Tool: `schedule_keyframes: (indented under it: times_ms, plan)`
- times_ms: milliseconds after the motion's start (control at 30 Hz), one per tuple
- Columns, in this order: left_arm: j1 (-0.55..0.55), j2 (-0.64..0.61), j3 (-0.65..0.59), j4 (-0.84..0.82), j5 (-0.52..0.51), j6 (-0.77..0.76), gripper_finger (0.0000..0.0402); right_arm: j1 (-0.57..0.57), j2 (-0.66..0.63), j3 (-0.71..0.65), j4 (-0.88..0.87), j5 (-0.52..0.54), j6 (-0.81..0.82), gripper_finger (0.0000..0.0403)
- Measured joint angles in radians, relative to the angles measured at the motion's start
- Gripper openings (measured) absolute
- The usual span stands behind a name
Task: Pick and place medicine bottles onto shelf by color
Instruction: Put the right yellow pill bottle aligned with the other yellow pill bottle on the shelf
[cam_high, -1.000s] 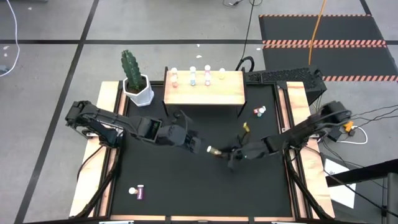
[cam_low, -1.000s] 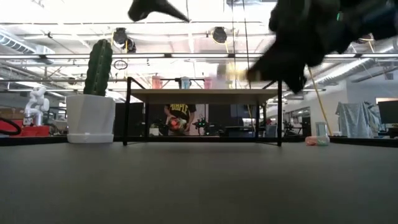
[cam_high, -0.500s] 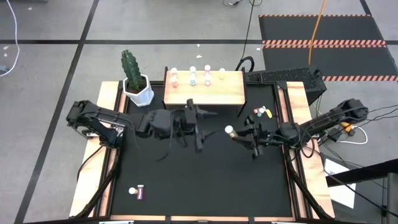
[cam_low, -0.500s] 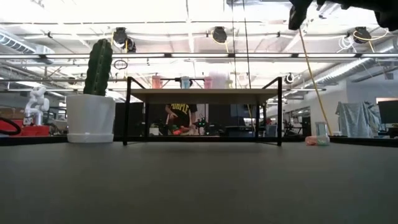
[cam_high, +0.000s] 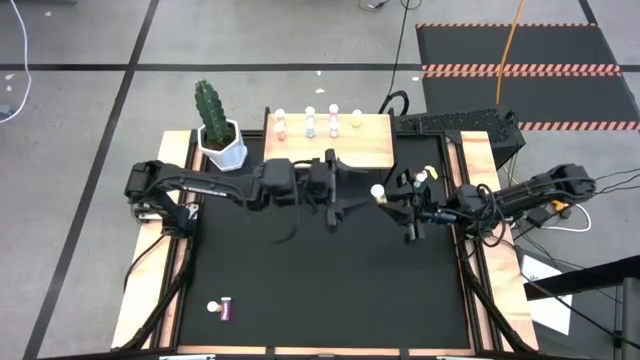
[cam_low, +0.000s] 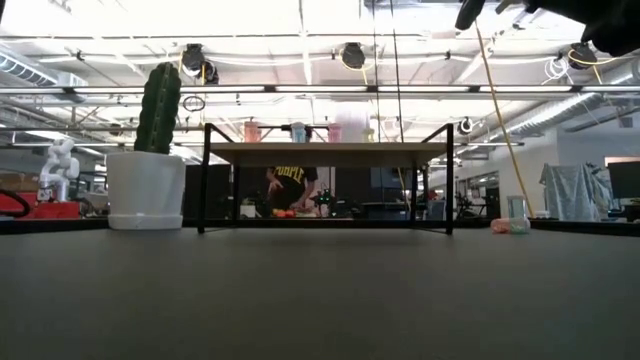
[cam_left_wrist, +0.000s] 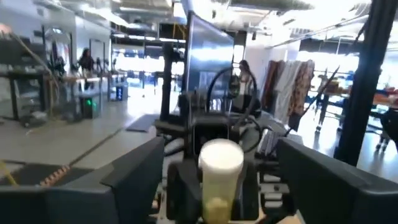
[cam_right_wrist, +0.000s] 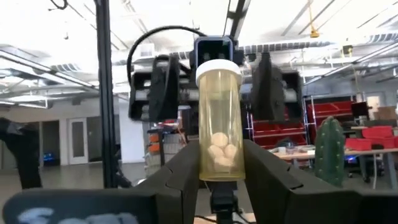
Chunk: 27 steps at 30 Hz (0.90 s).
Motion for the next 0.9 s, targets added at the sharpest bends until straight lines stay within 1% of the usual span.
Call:
schedule_keyframes:
  times_ms: [67,167,300,400,467,567,700,800,900]
  plan:
    - [0.009,0.03,0.011,0.039,0.01,-0.021,0.0326,-0.013,0.0,0.0,0.006,-0.001,-0.001,0.0104]
    - [0.017,0.034,0.02,0.033,0.016,-0.05,0.0331,-0.027,0.0,0.0,0.016,-0.001,-0.007,0.0104]
    - [0.028,0.061,0.039,0.03,0.016,-0.041,0.0311,-0.047,0.0,0.0,0.015,-0.001,-0.056,0.0104]
    - [0.037,0.089,0.07,0.039,0.017,-0.042,0.0288,-0.06,0.0,0.0,0.015,-0.002,-0.055,0.0104]
    - [0.04,0.101,0.084,0.041,0.023,-0.046,0.0274,-0.068,0.0,0.0,0.015,-0.025,-0.055,0.0104]
    - [0.045,0.127,0.092,0.045,0.024,-0.048,0.0258,-0.073,0.0,0.0,0.015,-0.026,-0.055,0.0105]
    - [0.053,0.137,0.091,0.068,0.027,-0.042,0.0254,-0.074,0.0,0.0,0.034,-0.026,-0.055,0.0105]
    - [0.059,0.135,0.091,0.085,0.061,-0.045,0.0254,-0.074,-0.001,0.001,0.065,-0.026,-0.052,0.0105]
    - [0.062,0.135,0.091,0.087,0.076,-0.05,0.0246,-0.08,-0.001,0.001,0.063,-0.026,-0.054,0.0105]
